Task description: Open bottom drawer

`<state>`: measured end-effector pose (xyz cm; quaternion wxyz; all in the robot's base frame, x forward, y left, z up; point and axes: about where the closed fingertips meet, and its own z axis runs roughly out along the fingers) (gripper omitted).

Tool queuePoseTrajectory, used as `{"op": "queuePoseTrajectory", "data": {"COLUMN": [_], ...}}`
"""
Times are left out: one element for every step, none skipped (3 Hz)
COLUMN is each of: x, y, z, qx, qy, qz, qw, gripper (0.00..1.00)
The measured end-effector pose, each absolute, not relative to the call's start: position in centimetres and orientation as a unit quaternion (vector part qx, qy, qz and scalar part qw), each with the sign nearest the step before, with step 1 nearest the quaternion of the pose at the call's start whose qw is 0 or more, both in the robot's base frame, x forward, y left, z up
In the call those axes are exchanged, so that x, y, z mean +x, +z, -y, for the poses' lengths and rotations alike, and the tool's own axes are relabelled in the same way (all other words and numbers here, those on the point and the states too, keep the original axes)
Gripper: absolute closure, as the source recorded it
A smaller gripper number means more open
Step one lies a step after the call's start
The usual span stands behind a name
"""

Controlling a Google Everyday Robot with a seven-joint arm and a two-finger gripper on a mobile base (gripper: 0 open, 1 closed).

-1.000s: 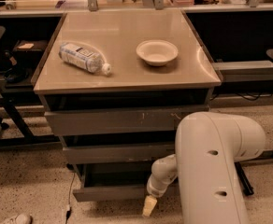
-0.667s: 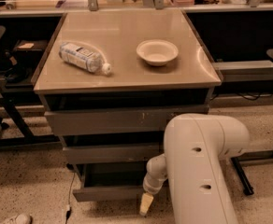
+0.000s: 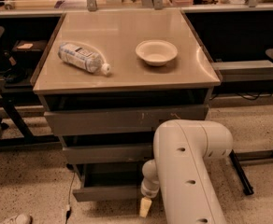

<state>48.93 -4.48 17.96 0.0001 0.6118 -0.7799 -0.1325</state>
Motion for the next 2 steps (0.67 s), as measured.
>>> {"op": "queuePoseTrajectory", "data": {"x": [47.0,45.0], "y": [17.2,17.6], "z": [5.2,5.8], "qx": [0.615,0.616], "qy": [-0.146,-0.163], "qz": [0.774,0.769], "qw": [0.029,0.049], "gripper": [0.00,0.00]}}
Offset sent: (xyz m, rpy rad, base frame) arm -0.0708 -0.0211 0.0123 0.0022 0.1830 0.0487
